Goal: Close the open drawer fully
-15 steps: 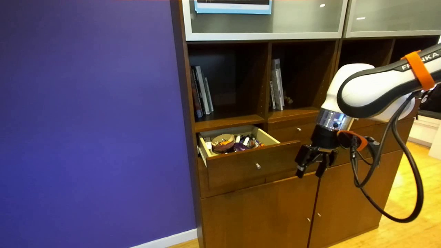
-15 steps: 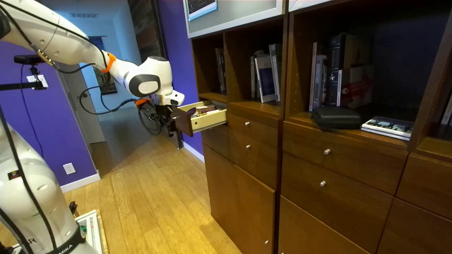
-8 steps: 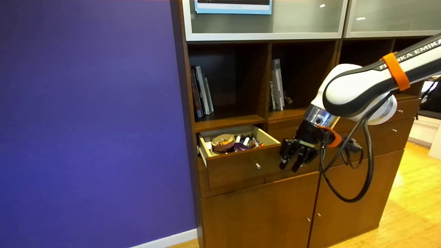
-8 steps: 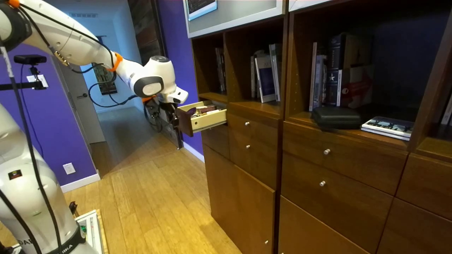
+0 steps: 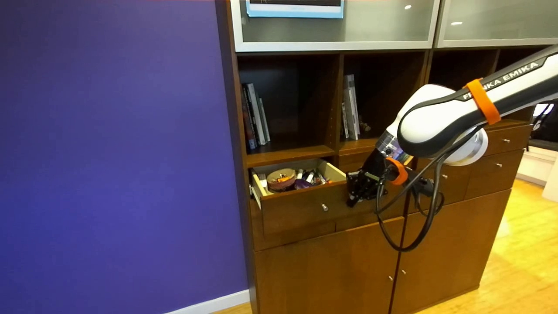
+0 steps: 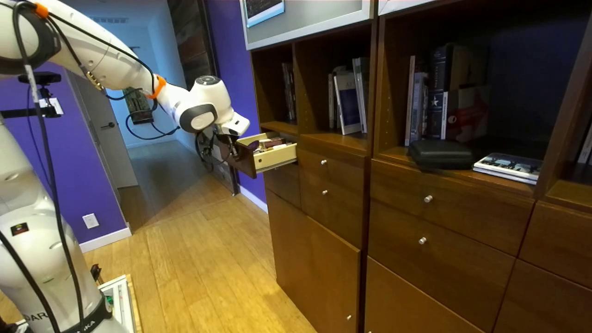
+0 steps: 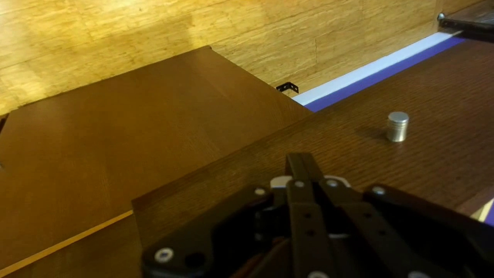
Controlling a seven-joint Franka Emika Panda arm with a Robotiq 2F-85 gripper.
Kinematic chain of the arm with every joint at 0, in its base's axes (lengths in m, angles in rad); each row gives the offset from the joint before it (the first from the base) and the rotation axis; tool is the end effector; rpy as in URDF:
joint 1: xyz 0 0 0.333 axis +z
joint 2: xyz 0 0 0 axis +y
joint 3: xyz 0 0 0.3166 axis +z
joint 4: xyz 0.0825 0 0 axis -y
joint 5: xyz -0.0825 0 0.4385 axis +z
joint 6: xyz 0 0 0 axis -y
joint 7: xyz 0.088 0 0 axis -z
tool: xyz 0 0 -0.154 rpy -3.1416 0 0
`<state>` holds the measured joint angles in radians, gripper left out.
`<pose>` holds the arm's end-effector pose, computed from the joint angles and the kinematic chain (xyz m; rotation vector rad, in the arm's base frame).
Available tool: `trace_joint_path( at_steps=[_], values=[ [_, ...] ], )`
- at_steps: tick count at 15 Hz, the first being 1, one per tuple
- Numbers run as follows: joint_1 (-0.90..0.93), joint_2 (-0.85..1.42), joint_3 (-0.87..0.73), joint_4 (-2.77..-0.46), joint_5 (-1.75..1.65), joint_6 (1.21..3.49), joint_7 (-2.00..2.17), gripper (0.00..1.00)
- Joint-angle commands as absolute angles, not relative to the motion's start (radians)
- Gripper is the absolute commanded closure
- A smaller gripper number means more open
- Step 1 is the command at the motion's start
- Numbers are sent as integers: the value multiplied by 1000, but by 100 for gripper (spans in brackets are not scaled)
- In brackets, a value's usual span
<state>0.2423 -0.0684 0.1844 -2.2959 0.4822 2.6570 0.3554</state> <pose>0.5493 0.2465 0.3475 -2.6493 0.4096 -0.3760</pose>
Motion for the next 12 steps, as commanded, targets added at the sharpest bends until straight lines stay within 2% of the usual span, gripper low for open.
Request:
trace_joint_path(
  at_steps=[1,12],
  values=[
    [228,-19,202,-2267,417,2757,391,100],
    [208,126,191,-2151,384,2945,291,100]
  ],
)
